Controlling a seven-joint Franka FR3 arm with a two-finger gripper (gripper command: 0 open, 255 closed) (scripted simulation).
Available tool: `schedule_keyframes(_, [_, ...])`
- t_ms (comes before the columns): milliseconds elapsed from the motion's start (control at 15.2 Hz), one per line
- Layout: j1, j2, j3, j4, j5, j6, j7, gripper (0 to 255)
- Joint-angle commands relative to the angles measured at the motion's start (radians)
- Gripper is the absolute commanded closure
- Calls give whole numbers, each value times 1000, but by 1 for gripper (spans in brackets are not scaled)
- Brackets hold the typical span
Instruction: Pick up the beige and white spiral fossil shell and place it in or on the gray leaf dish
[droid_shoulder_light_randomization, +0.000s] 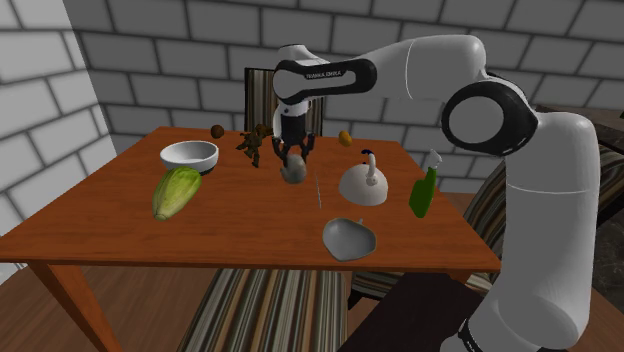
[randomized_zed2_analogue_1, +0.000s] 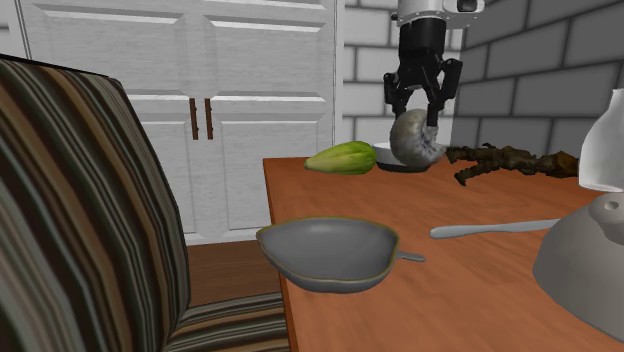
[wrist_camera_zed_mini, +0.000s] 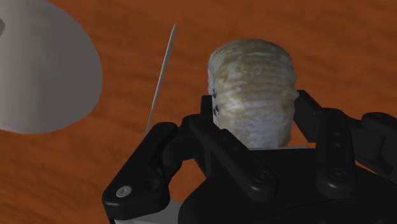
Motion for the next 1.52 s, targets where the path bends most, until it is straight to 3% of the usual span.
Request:
schedule_keyframes(0, [-4, -92, 3, -127, 8, 36, 3, 255])
schedule_keyframes(330, [-11, -308, 9, -412, 31, 107, 2, 255])
schedule_keyframes(792, [-7, -590, 11, -730, 66, 144, -5, 255])
schedule_keyframes(1254, [12, -873, 10, -981, 99, 114, -9, 255])
schedule_keyframes(1452, [13, -865, 12, -1015, 100, 156, -7, 255])
